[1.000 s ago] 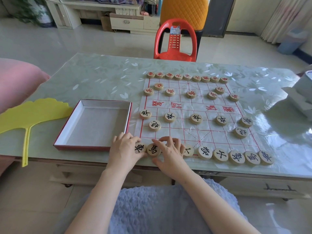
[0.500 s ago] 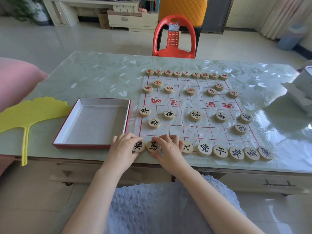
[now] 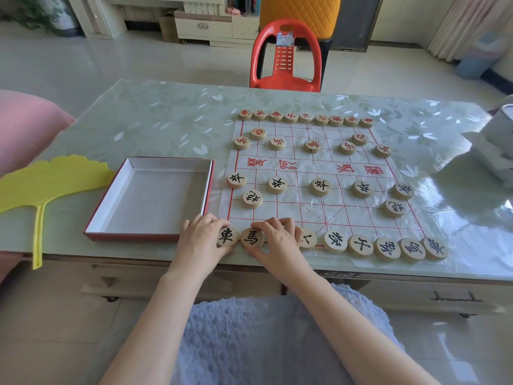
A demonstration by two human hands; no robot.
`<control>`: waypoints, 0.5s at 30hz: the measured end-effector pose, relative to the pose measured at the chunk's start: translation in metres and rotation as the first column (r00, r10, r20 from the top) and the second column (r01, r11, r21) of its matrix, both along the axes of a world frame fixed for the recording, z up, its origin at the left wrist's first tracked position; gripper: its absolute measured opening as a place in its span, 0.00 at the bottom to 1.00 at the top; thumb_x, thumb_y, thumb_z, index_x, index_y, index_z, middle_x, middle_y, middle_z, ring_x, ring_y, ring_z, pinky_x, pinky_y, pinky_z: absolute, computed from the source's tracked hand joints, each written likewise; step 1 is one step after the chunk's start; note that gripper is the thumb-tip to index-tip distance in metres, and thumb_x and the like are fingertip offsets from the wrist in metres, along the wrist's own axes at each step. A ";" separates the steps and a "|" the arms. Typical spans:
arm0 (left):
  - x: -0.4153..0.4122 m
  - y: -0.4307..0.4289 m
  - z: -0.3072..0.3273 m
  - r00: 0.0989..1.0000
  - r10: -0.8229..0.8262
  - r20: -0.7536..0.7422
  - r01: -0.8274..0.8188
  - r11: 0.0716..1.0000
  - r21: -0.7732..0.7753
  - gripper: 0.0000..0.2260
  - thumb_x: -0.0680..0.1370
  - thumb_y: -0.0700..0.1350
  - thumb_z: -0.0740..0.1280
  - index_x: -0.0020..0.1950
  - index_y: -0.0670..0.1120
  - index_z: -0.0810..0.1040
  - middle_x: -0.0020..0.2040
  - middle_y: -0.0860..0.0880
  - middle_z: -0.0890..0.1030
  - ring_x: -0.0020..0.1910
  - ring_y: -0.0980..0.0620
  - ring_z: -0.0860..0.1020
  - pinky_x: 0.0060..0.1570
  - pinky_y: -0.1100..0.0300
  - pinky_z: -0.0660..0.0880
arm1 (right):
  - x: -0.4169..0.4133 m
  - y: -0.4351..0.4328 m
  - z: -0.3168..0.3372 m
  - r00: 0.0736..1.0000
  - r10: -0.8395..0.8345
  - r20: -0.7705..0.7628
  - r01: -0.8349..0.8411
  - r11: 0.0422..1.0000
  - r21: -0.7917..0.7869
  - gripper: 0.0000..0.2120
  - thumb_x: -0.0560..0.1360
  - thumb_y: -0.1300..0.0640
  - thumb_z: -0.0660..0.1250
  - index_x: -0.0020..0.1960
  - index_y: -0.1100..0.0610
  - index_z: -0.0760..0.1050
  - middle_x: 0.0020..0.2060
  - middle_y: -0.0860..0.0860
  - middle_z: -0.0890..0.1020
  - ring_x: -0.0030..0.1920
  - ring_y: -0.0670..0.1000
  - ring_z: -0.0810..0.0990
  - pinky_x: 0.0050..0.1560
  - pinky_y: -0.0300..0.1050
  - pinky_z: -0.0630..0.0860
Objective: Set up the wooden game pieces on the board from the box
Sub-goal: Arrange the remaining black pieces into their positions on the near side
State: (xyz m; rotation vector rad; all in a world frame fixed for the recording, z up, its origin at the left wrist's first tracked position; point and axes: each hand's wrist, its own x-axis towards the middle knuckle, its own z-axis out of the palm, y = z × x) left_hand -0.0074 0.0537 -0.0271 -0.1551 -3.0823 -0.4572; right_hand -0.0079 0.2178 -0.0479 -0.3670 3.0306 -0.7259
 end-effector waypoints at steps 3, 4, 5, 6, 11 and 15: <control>0.001 0.001 0.001 1.000 0.012 0.000 -0.012 1.000 0.007 0.21 0.72 0.52 0.70 0.63 0.52 0.73 0.57 0.52 0.74 0.60 0.51 0.70 0.57 0.57 0.62 | 0.000 0.000 -0.001 1.000 0.008 0.008 -0.008 1.000 0.007 0.22 0.74 0.44 0.63 0.66 0.48 0.68 0.60 0.45 0.71 0.62 0.52 0.60 0.51 0.44 0.49; 0.000 0.001 0.001 1.000 0.016 0.000 -0.016 1.000 0.012 0.21 0.71 0.52 0.70 0.62 0.52 0.73 0.56 0.52 0.75 0.60 0.51 0.70 0.57 0.57 0.62 | 0.000 0.001 -0.001 1.000 0.010 0.008 -0.010 1.000 0.008 0.22 0.74 0.44 0.63 0.67 0.48 0.68 0.60 0.45 0.71 0.63 0.52 0.61 0.51 0.43 0.49; 0.000 0.001 0.001 1.000 0.018 0.003 -0.018 1.000 0.018 0.21 0.71 0.52 0.71 0.62 0.51 0.73 0.56 0.52 0.75 0.59 0.51 0.70 0.57 0.57 0.63 | 0.000 0.000 -0.001 1.000 0.013 0.006 -0.013 1.000 0.008 0.22 0.74 0.45 0.63 0.67 0.48 0.67 0.60 0.45 0.71 0.63 0.52 0.61 0.50 0.43 0.49; 0.000 0.001 0.001 1.000 0.019 0.006 -0.019 0.999 0.030 0.21 0.71 0.52 0.71 0.62 0.51 0.73 0.55 0.52 0.75 0.59 0.51 0.70 0.56 0.58 0.63 | 0.001 0.000 -0.001 1.000 0.014 0.003 -0.014 1.000 0.007 0.22 0.74 0.45 0.63 0.67 0.48 0.67 0.60 0.45 0.71 0.63 0.52 0.61 0.50 0.42 0.48; 0.001 0.002 0.003 1.000 0.016 0.015 -0.017 0.998 0.063 0.24 0.69 0.53 0.73 0.64 0.51 0.73 0.56 0.51 0.75 0.58 0.50 0.70 0.55 0.59 0.64 | 0.001 0.001 0.000 1.000 -0.010 -0.011 0.010 1.000 0.001 0.26 0.73 0.43 0.64 0.68 0.48 0.66 0.61 0.45 0.70 0.63 0.52 0.59 0.53 0.43 0.49; 0.000 0.001 0.003 1.000 0.008 0.016 -0.008 0.999 0.048 0.23 0.71 0.51 0.71 0.64 0.50 0.73 0.56 0.51 0.75 0.59 0.50 0.70 0.57 0.59 0.64 | 0.001 0.002 0.001 1.000 -0.010 -0.010 0.010 1.000 0.014 0.24 0.72 0.42 0.65 0.66 0.48 0.68 0.61 0.45 0.71 0.63 0.52 0.60 0.48 0.41 0.47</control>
